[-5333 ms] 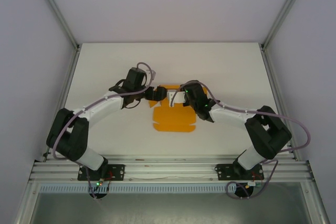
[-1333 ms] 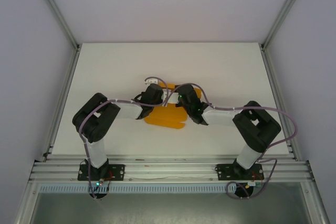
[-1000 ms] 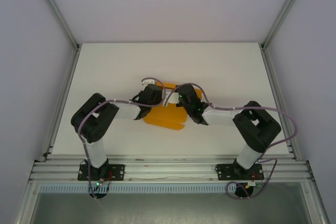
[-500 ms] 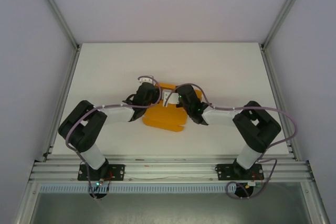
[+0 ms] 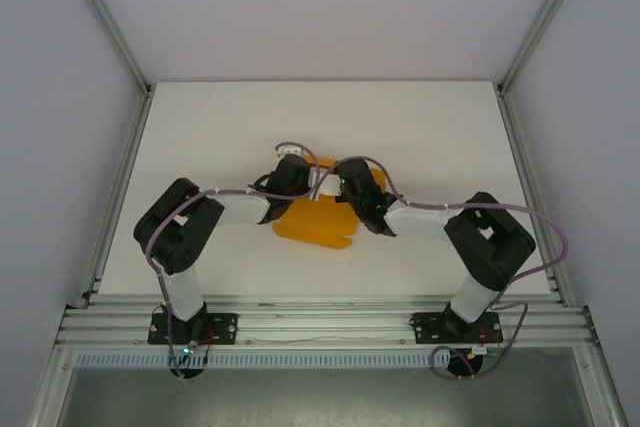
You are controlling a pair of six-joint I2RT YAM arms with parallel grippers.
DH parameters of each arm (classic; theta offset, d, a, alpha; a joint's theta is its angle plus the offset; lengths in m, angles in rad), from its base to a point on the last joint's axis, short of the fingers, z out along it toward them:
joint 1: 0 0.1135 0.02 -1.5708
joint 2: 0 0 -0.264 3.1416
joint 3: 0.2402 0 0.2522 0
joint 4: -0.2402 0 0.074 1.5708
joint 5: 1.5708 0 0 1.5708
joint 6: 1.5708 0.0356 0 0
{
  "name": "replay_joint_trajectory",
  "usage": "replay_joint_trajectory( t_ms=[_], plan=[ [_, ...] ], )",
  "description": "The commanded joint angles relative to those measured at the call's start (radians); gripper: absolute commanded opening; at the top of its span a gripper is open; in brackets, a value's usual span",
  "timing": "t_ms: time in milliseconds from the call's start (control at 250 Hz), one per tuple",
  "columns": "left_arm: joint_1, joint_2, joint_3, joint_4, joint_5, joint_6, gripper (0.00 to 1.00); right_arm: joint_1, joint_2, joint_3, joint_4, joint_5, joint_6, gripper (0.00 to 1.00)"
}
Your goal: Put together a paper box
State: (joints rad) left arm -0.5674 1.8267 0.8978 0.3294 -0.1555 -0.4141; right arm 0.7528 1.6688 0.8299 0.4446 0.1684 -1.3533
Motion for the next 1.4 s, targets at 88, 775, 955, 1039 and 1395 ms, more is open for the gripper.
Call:
replay_joint_trajectory(
  t_ms=[88, 775, 955, 1039, 1395],
  plan=[
    [0.022, 0.075, 0.042, -0.127, -0.317, -0.115, 0.0, 0.005, -0.021, 0.001, -0.158, -0.007, 0.039, 0.0],
    [0.014, 0.05, -0.186, 0.427, 0.064, 0.173, 0.0, -0.099, -0.315, 0.149, -0.565, -0.453, 0.475, 0.67],
    [0.014, 0.046, -0.205, 0.483, 0.126, 0.211, 0.0, -0.155, -0.341, 0.111, -0.368, -0.384, 0.855, 0.65],
    [0.014, 0.052, -0.213, 0.51, 0.158, 0.228, 0.0, -0.183, -0.28, 0.172, -0.353, -0.355, 1.067, 0.42],
    [0.011, 0.074, -0.2, 0.528, 0.186, 0.253, 0.0, -0.191, -0.015, 0.418, -0.509, -0.663, 1.314, 0.0]
  ],
)
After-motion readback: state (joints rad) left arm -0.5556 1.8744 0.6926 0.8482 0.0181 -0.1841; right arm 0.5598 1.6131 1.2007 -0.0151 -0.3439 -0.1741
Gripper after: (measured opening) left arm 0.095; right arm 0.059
